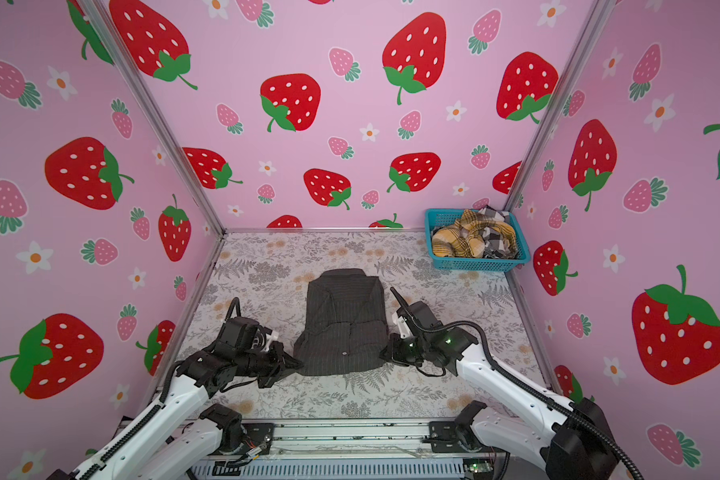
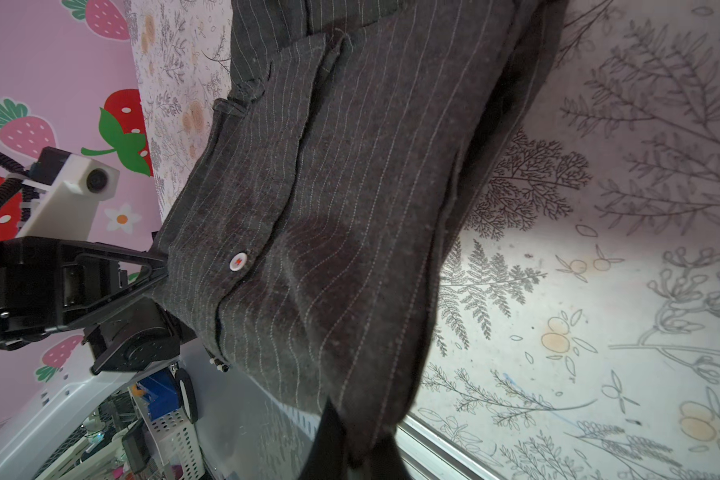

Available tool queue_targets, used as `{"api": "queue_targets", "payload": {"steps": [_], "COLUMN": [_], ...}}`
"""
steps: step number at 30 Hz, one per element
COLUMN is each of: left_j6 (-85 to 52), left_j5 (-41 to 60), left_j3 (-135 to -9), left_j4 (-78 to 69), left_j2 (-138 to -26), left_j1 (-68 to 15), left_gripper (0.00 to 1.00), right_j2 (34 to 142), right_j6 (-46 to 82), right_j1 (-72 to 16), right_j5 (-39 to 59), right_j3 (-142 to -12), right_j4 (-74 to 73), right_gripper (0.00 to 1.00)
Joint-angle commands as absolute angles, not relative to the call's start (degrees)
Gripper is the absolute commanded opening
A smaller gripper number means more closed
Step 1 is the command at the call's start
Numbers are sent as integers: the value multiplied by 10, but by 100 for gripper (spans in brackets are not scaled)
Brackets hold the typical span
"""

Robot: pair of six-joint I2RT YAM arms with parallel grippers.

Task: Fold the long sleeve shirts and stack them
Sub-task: 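Lift the near hem with both grippers and fold it toward the far edge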

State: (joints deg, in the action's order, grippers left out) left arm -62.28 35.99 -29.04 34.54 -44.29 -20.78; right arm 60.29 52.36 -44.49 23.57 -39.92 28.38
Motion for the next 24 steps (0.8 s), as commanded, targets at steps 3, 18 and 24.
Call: {"api": "queue_targets", "payload": {"steps": [3, 18, 24], "left_j6": [-648, -660, -665], "left_j5": [347, 329, 324], "left_j3": [-270, -304, -342], "left_j4": [376, 480, 427], "left_j2": [-403, -324, -361], "left_j1": [-214, -239, -239], "left_gripper": [0, 0, 0], "right_j2": [593, 526, 545], "right_j6": [524, 569, 560], "right_j1": [-443, -489, -482], "right_j5": [223, 185, 168], "right_j3": [-392, -377, -427], "right_j4": [291, 338, 350], "right_gripper": [0, 0, 0]}}
